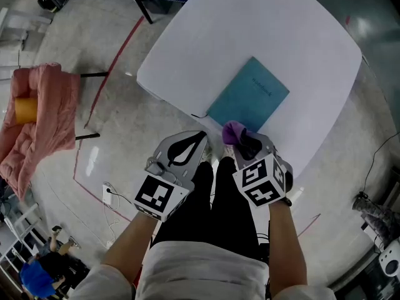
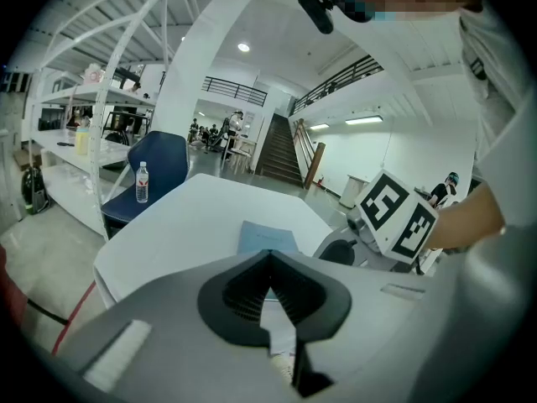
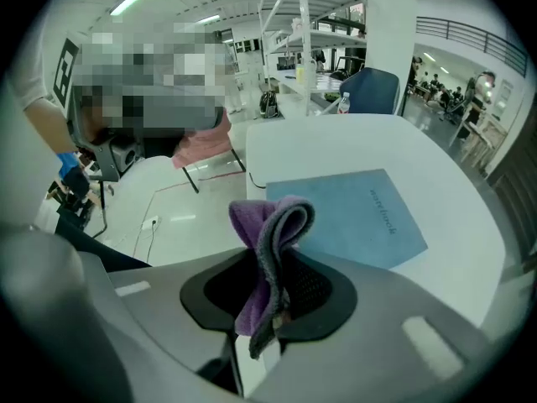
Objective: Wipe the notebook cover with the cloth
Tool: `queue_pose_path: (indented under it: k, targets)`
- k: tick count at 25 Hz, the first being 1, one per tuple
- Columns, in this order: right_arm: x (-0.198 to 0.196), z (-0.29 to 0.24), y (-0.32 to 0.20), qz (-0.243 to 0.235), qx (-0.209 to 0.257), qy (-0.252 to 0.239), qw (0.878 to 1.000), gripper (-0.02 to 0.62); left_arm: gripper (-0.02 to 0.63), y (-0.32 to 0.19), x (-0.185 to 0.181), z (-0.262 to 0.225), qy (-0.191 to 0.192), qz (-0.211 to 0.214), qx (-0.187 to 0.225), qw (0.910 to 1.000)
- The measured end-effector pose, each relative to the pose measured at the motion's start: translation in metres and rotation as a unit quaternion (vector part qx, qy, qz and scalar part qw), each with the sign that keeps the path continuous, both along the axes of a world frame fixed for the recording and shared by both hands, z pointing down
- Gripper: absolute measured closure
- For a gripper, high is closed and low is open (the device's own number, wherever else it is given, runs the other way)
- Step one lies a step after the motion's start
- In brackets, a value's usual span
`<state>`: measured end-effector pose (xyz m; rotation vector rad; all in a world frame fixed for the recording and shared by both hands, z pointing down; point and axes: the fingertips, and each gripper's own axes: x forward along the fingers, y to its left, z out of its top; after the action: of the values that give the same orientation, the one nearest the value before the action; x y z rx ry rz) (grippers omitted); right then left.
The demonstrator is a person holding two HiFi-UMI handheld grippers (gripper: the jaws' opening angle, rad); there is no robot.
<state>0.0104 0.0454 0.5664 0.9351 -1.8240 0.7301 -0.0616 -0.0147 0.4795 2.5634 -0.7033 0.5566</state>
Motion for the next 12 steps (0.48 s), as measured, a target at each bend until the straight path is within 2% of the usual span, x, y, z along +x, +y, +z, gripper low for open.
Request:
queue_pose_path:
  k: [12]
  targets:
    - [0.017, -0.026, -0.011, 0.034, 0.024, -0.008, 0.999, 0.483, 0.606, -0.010, 0.006, -0.008, 0.001, 0.018, 0.010, 0.9998]
